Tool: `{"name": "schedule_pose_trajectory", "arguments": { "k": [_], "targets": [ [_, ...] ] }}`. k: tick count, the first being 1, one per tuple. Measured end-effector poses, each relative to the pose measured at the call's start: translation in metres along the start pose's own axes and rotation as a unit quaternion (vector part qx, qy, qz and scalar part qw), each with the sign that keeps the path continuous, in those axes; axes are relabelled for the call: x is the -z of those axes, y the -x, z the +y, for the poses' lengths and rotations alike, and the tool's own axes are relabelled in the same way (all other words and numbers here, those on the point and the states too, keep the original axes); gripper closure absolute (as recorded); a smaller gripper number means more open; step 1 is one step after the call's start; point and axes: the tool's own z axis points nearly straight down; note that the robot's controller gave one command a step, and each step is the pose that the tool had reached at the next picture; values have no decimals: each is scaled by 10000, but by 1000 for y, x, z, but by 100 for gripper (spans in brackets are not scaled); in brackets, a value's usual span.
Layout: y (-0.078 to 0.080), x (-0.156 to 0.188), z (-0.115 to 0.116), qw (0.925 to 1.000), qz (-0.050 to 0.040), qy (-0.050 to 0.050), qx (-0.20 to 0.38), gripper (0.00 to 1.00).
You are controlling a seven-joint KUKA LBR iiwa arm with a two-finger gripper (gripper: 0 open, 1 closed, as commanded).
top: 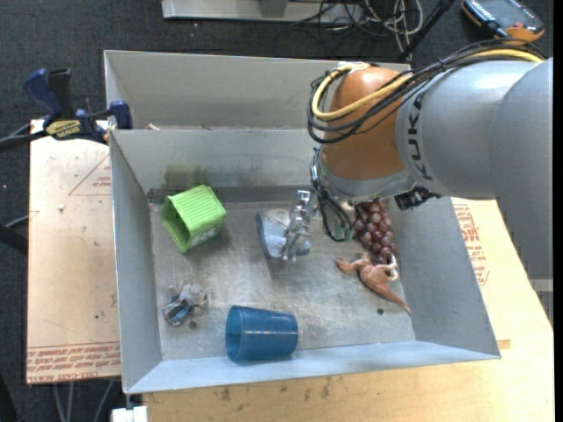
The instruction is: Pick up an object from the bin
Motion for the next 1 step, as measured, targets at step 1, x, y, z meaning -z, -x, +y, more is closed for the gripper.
{"name": "schedule_pose_trajectory", "arguments": {
  "k": [1],
  "targets": [
    [-1, 5, 0, 10000, 12, -3, 0, 100]
  ]
}}
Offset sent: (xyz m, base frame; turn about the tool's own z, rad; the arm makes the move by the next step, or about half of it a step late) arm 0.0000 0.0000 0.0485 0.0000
